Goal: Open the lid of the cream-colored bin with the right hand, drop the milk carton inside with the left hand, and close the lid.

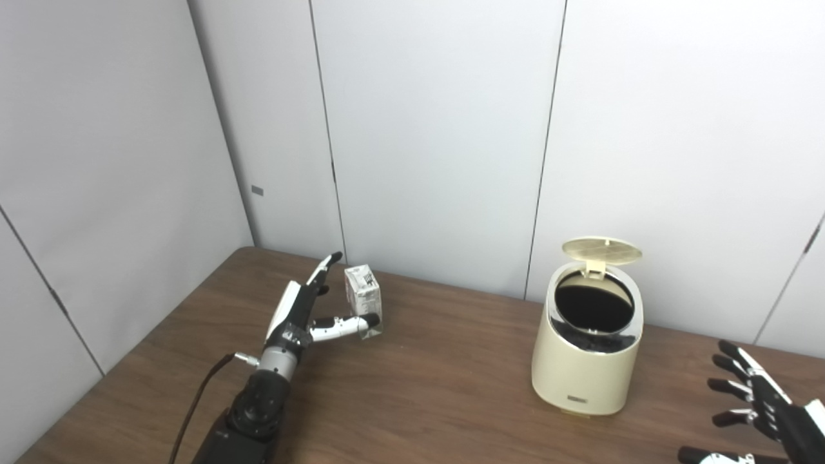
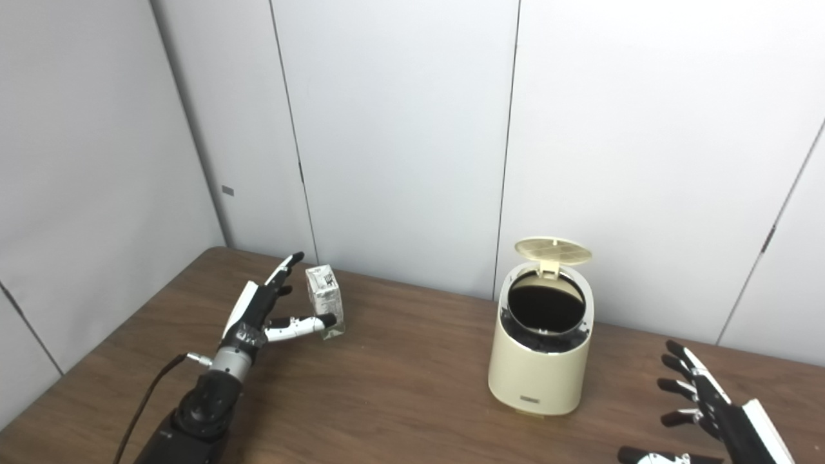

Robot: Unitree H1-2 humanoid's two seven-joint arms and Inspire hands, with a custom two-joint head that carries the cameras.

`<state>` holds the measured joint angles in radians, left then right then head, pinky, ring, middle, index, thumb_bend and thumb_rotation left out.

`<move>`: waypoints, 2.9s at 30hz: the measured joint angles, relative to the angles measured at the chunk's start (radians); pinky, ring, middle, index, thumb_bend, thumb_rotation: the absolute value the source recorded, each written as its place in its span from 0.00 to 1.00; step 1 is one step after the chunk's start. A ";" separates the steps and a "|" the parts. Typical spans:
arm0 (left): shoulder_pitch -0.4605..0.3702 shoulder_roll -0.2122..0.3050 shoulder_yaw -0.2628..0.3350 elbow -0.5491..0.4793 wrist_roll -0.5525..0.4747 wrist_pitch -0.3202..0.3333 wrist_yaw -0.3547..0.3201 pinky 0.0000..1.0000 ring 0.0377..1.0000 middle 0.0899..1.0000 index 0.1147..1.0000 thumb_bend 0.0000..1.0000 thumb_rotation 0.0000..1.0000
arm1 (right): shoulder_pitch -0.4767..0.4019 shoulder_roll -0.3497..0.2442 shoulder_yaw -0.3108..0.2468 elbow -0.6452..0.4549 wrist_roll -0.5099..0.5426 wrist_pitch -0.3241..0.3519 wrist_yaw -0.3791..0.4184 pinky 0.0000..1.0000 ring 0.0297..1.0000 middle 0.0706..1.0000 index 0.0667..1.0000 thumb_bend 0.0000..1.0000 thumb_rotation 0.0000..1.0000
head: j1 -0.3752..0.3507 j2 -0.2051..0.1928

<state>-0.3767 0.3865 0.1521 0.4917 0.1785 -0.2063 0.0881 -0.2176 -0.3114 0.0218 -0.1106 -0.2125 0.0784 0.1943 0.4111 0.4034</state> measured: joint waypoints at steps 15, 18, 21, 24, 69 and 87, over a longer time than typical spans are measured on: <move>-0.056 -0.055 0.017 0.107 -0.117 -0.011 0.004 0.86 0.91 0.94 1.00 0.91 0.27 | 0.022 -0.019 0.000 -0.024 -0.010 0.024 0.002 0.51 0.77 0.88 0.89 0.89 0.25 | 0.002 0.006; -0.068 -0.055 0.017 0.125 -0.123 -0.011 0.006 0.85 0.88 0.91 1.00 0.90 0.27 | 0.030 -0.019 0.000 -0.031 -0.016 0.037 0.002 0.50 0.76 0.87 0.88 0.88 0.24 | -0.009 0.008; -0.081 -0.055 0.017 0.141 -0.128 -0.013 0.008 0.87 0.90 0.93 1.00 0.93 0.29 | 0.035 -0.019 0.000 -0.037 -0.021 0.042 0.004 0.49 0.76 0.87 0.88 0.88 0.22 | -0.014 0.011; -0.093 -0.055 0.011 0.160 -0.137 -0.015 0.005 0.88 0.90 0.93 1.00 0.92 0.29 | 0.038 -0.021 0.000 -0.046 -0.026 0.055 0.009 0.50 0.76 0.87 0.88 0.88 0.21 | -0.015 0.014; -0.003 -0.119 -0.053 -0.198 -0.022 0.182 0.121 0.30 0.35 0.40 0.43 0.52 0.00 | 0.044 -0.040 0.011 -0.054 -0.037 0.083 0.009 0.68 0.83 0.89 0.87 0.81 0.19 | -0.083 0.038; -0.056 -0.228 -0.122 -0.524 -0.034 0.235 -0.012 0.38 0.42 0.44 0.42 0.52 0.00 | 0.032 -0.029 0.026 -0.069 -0.048 0.109 0.007 0.68 0.81 0.90 0.88 0.79 0.07 | -0.218 0.055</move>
<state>-0.4327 0.1585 0.0297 -0.0321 0.1446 0.0283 0.0757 -0.1854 -0.3404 0.0480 -0.1797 -0.2608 0.1870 0.2014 0.1933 0.4587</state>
